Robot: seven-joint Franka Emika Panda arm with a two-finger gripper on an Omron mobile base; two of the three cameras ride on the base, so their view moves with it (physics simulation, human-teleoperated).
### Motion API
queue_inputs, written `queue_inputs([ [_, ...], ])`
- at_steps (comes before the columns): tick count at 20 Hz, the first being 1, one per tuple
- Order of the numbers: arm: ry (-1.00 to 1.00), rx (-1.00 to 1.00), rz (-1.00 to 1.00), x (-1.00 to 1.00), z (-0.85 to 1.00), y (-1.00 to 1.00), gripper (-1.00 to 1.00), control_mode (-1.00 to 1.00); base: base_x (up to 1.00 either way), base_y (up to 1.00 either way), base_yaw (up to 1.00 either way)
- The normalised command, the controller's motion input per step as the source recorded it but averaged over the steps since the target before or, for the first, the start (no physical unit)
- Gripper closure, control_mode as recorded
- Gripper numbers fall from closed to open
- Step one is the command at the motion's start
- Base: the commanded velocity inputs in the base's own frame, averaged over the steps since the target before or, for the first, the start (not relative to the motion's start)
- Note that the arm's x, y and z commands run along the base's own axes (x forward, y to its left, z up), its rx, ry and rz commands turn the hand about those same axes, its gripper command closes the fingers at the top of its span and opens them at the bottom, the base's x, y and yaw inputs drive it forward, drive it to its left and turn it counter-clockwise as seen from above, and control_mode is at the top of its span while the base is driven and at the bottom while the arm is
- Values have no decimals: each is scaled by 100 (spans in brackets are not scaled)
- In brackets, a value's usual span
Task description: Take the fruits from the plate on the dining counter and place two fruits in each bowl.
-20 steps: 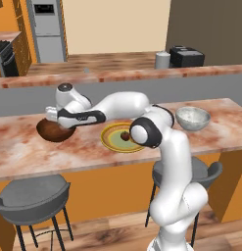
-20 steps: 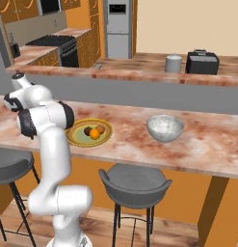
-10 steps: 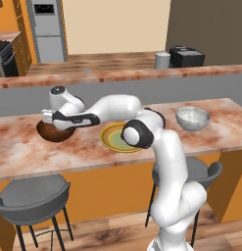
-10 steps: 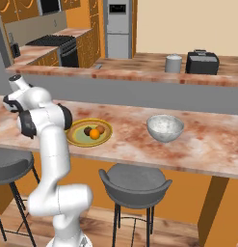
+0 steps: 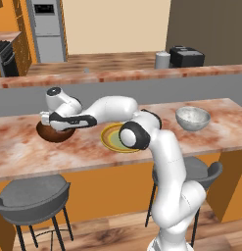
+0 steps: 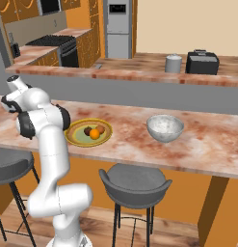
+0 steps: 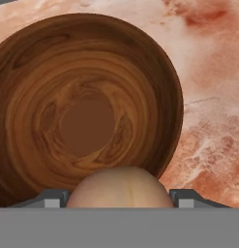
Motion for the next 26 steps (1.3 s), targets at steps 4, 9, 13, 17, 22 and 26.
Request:
queue_inputs([
  [4,5,0,0,0,-13,0,-100,-100,0,0,0],
  [9,6,0,0,0,-8,0,-100,-100,0,0,0],
  [13,4,0,0,3,1,0,-100,-100,0,0,0],
  [17,1,0,0,4,16,0,-100,-100,0,0,0],
  [22,0,0,0,10,21,0,-100,-100,0,0,0],
  [26,1,0,0,8,12,0,-100,-100,0,0,0],
])
